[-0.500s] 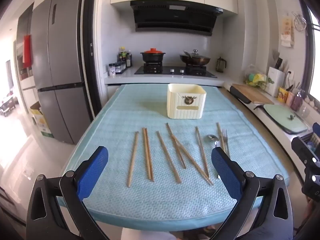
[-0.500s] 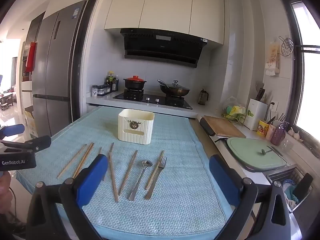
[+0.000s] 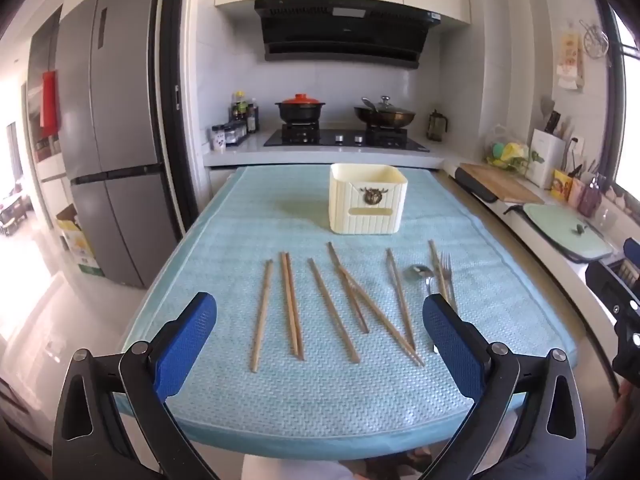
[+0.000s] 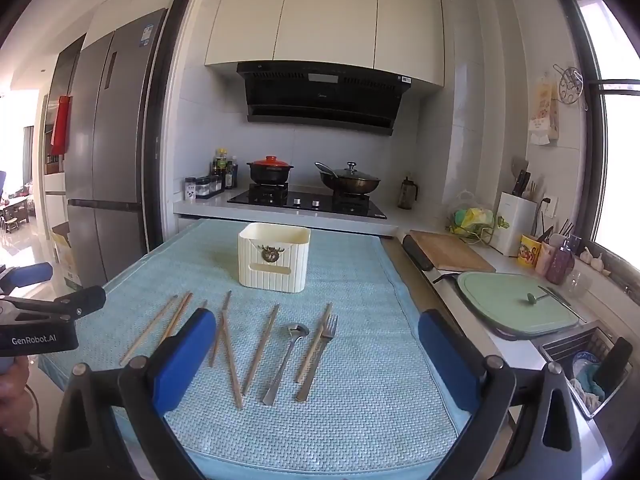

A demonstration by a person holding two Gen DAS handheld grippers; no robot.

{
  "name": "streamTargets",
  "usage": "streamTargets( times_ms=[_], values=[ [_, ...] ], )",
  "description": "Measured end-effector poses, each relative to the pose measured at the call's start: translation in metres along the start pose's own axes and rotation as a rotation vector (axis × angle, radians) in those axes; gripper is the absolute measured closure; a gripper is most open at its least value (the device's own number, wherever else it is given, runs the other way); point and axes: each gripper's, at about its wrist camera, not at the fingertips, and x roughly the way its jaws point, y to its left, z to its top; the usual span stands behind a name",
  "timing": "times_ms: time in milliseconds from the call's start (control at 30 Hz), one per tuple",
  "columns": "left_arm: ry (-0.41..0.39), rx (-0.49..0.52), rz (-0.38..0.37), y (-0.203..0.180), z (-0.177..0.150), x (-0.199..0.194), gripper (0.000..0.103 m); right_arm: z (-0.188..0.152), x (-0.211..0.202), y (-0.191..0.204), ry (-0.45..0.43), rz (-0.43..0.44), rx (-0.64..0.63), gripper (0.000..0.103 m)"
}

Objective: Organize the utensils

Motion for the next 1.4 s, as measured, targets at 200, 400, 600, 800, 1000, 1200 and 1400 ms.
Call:
streamTargets(
  times_ms=[200, 400, 600, 800, 1000, 1200, 1400],
  values=[
    [0.002, 0.008, -0.01, 0.002, 0.001, 0.0, 0.0, 0.0, 0.001, 0.0, 0.007, 0.009, -0.004, 0.0],
    [0.004, 0.01, -0.021, 0.0, 0.001, -0.001, 0.0, -0.001, 0.001, -0.003, 0.003, 0.033, 0.001, 0.0],
    [-0.016, 0.012, -0.018, -0.003, 0.003, -0.007, 0.0, -0.001, -0.001, -0.007, -0.006, 0.09, 0.024, 0.0],
    [-0.002, 0.039, -0.025, -0.008, 0.003, -0.008, 0.0, 0.0, 0.002, -0.007, 0.012, 0.124, 0.026, 0.0],
    [0.0, 0.015, -0.044, -0.003, 0.006, -0.008, 0.0, 0.001, -0.003, -0.008, -0.008, 0.132, 0.032, 0.0],
    [-0.074, 0.037, -0.012, -0.004, 0.006, -0.022, 0.0, 0.001, -0.005, -0.011, -0.002, 0.127, 0.047, 0.0],
    [-0.071, 0.034, -0.011, 0.004, 0.006, -0.022, 0.0, 0.0, -0.001, -0.016, 0.026, 0.034, 0.077, 0.0]
  ],
)
